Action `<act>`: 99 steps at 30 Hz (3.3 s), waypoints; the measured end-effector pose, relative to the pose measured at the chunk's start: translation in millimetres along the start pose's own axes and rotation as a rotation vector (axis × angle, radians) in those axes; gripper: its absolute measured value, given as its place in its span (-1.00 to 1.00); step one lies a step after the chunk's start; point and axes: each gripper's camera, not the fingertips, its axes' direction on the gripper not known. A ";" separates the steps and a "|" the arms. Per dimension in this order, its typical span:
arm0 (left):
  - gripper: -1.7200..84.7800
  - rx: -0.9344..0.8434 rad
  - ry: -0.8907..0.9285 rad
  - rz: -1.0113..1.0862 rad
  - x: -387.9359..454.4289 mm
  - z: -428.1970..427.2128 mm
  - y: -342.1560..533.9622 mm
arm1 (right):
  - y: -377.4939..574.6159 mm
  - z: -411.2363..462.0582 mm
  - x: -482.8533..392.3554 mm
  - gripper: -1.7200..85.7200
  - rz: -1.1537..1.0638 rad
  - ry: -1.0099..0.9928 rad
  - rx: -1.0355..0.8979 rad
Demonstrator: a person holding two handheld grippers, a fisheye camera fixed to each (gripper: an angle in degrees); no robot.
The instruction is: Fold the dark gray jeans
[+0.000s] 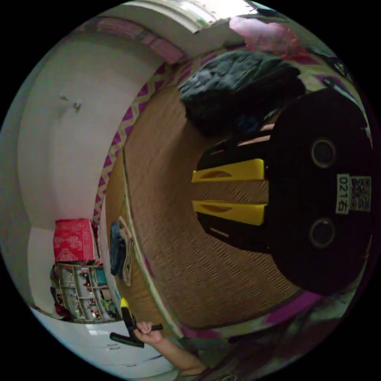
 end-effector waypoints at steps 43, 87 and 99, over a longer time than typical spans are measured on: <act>-0.95 -0.232 0.030 0.047 122.1 95.0 248.9 | -107.7 -216.9 -33.5 -0.95 -0.205 -0.013 0.011; -0.81 -0.344 0.367 0.185 146.2 199.7 276.2 | 367.9 -302.5 328.4 -0.88 1.168 -0.254 0.250; -0.75 -0.486 0.295 0.597 253.0 291.4 261.1 | 283.1 -320.6 217.2 -0.82 0.621 -0.145 0.168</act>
